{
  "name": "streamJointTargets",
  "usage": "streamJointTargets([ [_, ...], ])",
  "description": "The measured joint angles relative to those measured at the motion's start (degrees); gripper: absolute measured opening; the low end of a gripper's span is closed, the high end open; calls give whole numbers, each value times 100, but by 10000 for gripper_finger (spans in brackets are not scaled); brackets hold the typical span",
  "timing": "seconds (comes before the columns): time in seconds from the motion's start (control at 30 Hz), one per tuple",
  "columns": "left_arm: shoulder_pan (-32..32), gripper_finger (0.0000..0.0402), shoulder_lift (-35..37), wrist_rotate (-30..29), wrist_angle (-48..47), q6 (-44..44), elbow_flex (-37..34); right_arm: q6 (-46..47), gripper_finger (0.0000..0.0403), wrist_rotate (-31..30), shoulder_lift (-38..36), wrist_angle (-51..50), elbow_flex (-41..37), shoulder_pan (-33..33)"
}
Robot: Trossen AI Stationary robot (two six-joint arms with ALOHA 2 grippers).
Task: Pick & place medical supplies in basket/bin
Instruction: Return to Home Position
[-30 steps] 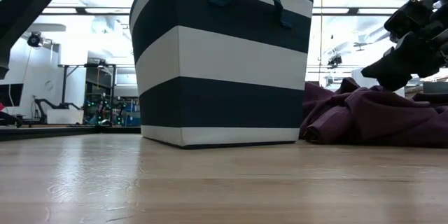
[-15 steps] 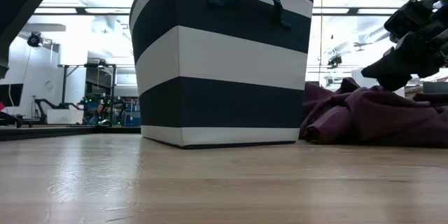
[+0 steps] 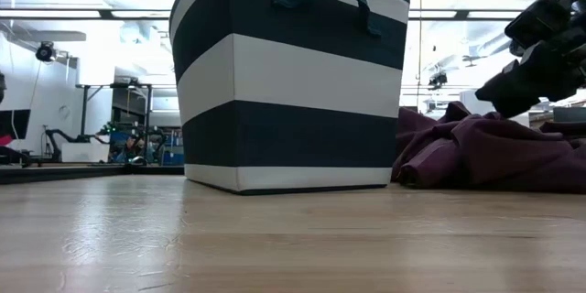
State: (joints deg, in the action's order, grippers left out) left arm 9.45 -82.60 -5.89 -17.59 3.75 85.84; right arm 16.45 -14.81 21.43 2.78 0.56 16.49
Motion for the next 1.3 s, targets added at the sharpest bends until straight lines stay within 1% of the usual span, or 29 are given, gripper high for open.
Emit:
streamJointTargets([
  [0.07, -190, 185, 555, 4, 704, 104, -753, -99, 8, 5, -2, 23, 0, 0],
  [0.2, -514, 158, 1681, 50, 1804, -575, -2220, -411, 8, 35, -4, 236, 0, 0],
  [0.3, -570, 139, 2540, 28, 2416, -299, -3184, -493, 8, 42, -6, 491, 0, 0],
  [0.37, -572, 128, 3093, 83, 2566, 37, -3787, -493, 8, 40, -7, 691, 0, 0],
  [0.43, -574, 117, 3626, 206, 2655, 171, -4343, -514, 8, 40, -4, 937, 0, 0],
  [0.53, -576, 98, 4388, 324, 2858, 138, -5119, -695, 8, 38, -7, 1346, 0, 0],
  [0.63, -576, 76, 5040, 323, 3059, 118, -5814, -846, 8, 35, -7, 1812, 0, 0],
  [0.7, -576, 63, 5418, 343, 3067, 150, -6204, -943, 8, 33, -9, 1998, 0, 0],
  [0.83, -575, 35, 5981, 729, 3065, 291, -6843, -1047, 8, 31, -3, 2013, 0, 0],
  [0.97, -574, 5, 6351, 739, 3066, 300, -7324, -1020, 8, 27, -4, 2011, 0, 0],
  [1.1, -574, 2, 6669, 741, 3061, 321, -7756, -336, 8, 3, -2, 1975, 0, 0],
  [1.3, -574, 0, 7352, 742, 3083, 345, -8248, -412, 8, -48, -4, 2021, 0, 0],
])
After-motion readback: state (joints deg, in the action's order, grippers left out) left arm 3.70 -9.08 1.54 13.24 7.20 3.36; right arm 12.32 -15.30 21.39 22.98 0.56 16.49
